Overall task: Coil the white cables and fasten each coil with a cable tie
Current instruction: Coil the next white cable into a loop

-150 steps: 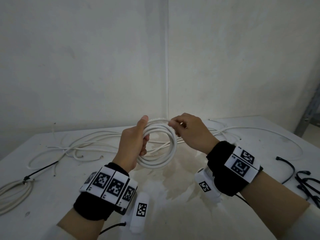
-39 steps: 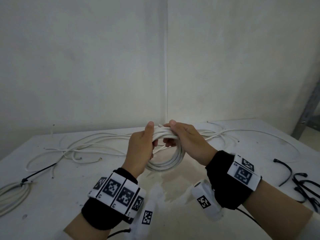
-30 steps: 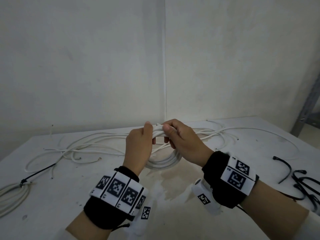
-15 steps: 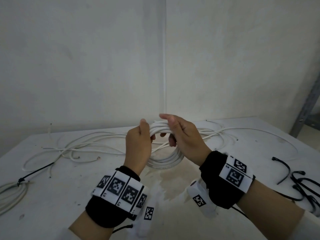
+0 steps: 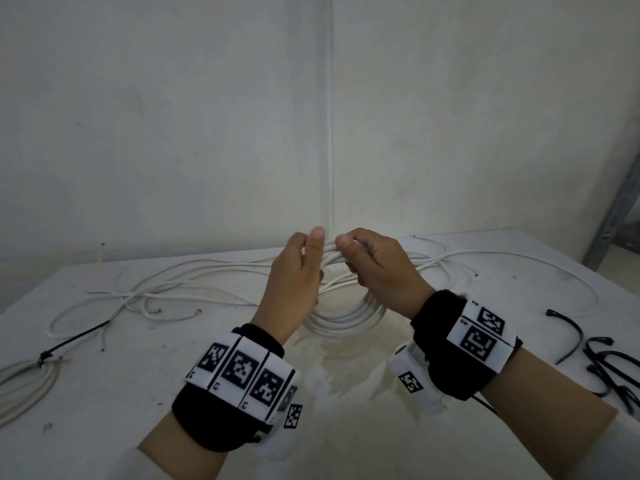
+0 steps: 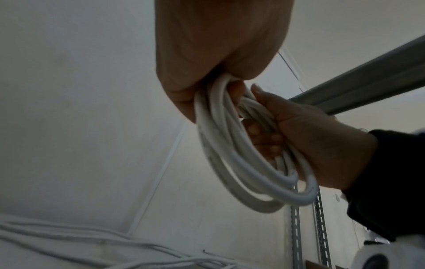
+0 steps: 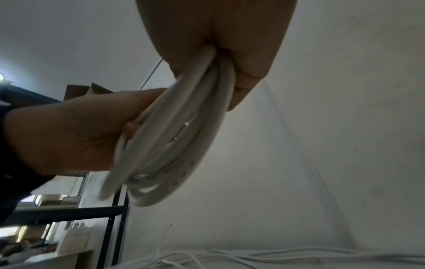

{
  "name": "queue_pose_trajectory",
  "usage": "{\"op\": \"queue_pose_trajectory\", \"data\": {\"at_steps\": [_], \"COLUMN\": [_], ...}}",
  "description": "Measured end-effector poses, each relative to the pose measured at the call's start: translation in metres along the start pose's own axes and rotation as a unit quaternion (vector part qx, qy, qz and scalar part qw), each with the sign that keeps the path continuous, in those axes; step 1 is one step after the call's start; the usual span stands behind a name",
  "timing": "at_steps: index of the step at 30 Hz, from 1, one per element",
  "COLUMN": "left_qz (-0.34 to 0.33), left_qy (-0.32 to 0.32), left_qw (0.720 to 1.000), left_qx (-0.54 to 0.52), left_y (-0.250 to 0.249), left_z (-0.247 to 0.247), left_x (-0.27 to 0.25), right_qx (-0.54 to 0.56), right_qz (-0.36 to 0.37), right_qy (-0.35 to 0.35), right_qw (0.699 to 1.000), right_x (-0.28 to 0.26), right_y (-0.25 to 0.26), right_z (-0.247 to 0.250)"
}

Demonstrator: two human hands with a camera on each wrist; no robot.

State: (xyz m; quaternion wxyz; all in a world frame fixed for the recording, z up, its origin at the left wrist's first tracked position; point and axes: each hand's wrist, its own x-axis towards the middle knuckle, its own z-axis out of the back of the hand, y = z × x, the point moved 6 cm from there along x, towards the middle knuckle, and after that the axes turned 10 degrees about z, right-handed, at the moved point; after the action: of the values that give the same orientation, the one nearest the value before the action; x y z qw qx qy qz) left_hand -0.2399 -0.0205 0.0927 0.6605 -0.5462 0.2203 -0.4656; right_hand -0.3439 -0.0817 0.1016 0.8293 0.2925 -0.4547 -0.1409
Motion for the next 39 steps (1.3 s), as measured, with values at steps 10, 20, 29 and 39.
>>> {"op": "queue_pose_trajectory", "data": {"at_steps": [10,20,29,39], "left_qz": [0.032,0.07,0.001,-0.031], "left_qy": [0.056,0.085,0.122,0.151], "left_qw": [0.997,0.988,0.99,0.986], "left_qx": [-0.05,-0.111,-0.074,-0.059], "left_y": [0.006,0.002,-0.003,-0.013], "left_z": [-0.027,-0.046,-0.064,-0.094], "left_x": [0.0,-0.003,-0.005,-0.004], "right_qx": [0.033,0.009,0.005,0.002], "right_qz": [-0.026,-0.032,-0.049,-0.069], "right_qy": [-0.061,-0.104,-0.118,-0.147], "right_qw": [0.997,0.994,0.992,0.987], "right_x": [-0.014,-0.02,-0.027,-0.042], "right_y": [-0.016,-0.018,-0.026,-0.027], "right_z": [0.014,0.034,0.054,0.084]}}
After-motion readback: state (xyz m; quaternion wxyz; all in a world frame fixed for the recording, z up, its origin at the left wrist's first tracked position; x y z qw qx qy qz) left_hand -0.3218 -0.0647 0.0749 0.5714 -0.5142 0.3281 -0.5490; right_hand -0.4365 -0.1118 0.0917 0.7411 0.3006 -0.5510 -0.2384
